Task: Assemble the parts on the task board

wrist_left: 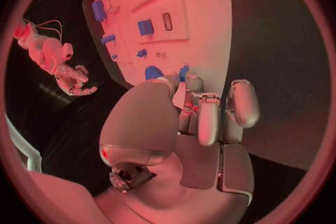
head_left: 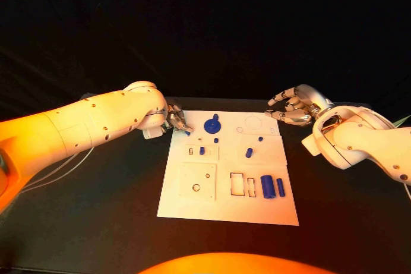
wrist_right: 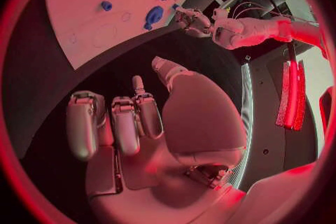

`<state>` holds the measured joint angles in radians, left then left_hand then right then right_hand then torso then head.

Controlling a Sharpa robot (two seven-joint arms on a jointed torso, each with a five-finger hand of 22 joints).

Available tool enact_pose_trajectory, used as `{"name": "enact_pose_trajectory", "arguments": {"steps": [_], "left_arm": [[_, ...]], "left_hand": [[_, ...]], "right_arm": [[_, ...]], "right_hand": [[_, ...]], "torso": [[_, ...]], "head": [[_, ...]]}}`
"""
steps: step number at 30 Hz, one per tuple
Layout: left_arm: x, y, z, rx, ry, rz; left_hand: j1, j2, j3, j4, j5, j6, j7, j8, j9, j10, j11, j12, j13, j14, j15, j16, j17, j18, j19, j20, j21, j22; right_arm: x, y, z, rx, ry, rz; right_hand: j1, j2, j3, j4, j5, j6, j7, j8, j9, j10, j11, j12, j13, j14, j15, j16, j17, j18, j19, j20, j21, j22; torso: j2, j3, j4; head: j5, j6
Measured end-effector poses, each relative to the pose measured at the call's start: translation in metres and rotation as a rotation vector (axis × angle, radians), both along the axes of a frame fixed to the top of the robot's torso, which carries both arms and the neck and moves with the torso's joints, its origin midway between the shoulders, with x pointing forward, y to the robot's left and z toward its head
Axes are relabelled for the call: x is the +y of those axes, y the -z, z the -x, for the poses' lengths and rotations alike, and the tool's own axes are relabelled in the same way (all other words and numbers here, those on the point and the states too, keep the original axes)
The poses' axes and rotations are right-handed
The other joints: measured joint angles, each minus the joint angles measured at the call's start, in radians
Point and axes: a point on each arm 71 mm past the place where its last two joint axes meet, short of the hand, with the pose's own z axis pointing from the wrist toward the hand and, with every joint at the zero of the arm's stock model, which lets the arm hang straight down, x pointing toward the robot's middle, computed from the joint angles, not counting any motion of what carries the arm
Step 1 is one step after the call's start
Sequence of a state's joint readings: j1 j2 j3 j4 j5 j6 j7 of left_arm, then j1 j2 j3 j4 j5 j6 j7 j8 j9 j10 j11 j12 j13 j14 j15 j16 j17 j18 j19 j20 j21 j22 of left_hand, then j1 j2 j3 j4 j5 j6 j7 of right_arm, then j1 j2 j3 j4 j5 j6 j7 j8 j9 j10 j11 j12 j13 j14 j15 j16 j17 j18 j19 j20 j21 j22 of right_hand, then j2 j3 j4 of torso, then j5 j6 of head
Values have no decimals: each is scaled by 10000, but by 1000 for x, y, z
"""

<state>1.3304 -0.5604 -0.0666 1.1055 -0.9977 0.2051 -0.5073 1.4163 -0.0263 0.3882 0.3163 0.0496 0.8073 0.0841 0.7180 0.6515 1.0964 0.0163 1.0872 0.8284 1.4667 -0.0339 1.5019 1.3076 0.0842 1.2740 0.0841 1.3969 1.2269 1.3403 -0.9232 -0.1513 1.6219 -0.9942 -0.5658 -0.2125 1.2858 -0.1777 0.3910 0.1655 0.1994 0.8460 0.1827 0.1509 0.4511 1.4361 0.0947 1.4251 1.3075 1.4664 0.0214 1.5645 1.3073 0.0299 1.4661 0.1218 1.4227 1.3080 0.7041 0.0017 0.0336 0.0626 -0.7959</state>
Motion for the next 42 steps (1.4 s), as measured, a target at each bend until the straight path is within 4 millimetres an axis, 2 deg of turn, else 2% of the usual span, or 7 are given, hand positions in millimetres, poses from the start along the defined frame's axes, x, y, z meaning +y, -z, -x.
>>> {"name": "enact_pose_trajectory", "arguments": {"steps": [4,9,14,16,21,23,42], "left_arm": [[1,0,0,44,-64,90],[4,0,1,97,-165,218],[7,-1,4,149,-294,513],[9,-2,6,186,-352,702],[11,-5,14,283,-379,1190],[10,-6,19,311,-344,1378],[9,-2,53,-10,4,1708]], "left_hand": [[-1,-107,490,144,0,-53,52,114,288,120,-19,0,2,0,0,0,0,0,0,0,0,27],[-467,-622,1454,107,-1,-89,17,227,613,210,-1,80,100,0,0,0,0,0,35,-35,24,101],[-1106,-1089,2318,-185,-1,-87,19,355,789,466,-31,194,250,0,1,66,-1,-1,164,-91,116,263],[-1400,-1188,2849,-599,-2,-61,35,359,800,543,-35,254,329,0,1,125,-1,-1,220,-76,156,332],[-1923,-1292,3091,-683,63,138,-45,362,878,768,-91,389,523,2,-73,192,-1,-1,287,-142,226,458],[-2084,-1386,3662,-1253,65,149,-39,368,896,796,-91,390,565,2,-73,192,-1,-1,322,-177,226,481],[-2470,-1386,3737,-1275,155,308,-124,407,919,1014,-161,515,727,2,-145,276,-1,-1,509,-220,348,698]], "right_arm": [[0,0,0,0,4,2],[0,0,0,1,10,4],[-1,0,0,3,15,6],[-1,0,0,5,18,7],[-1,0,0,5,27,9],[-1,0,0,5,32,11],[-4,1,0,11,74,21]], "right_hand": [[0,0,0,0,0,0,0,0,0,0,0,0,0,0,0,0,0,0,0,0,0,-1],[0,0,0,0,0,0,0,-1,0,0,0,0,-1,0,0,0,0,0,0,0,0,-1],[0,0,27,27,39,0,0,-1,0,0,0,0,-1,0,0,0,0,0,0,0,0,-2],[0,0,28,29,39,0,0,-1,0,0,0,0,-1,0,0,0,0,0,0,0,0,-2],[0,0,28,28,39,0,0,-1,0,0,0,0,-1,0,0,0,0,0,0,0,0,-2],[0,0,28,29,39,0,0,-1,0,0,0,0,-1,0,0,0,0,0,0,0,0,-3],[0,0,28,28,39,0,0,-2,1,0,0,0,-3,0,0,0,0,0,0,0,1,-5]], "torso": [[0,6,-1],[-3,6,-4],[-14,12,-1],[-19,12,0],[-23,12,5],[-23,12,5],[-14,-9,18]], "head": [[5,0],[20,1],[36,6],[38,7],[57,27],[62,32],[124,25]]}}
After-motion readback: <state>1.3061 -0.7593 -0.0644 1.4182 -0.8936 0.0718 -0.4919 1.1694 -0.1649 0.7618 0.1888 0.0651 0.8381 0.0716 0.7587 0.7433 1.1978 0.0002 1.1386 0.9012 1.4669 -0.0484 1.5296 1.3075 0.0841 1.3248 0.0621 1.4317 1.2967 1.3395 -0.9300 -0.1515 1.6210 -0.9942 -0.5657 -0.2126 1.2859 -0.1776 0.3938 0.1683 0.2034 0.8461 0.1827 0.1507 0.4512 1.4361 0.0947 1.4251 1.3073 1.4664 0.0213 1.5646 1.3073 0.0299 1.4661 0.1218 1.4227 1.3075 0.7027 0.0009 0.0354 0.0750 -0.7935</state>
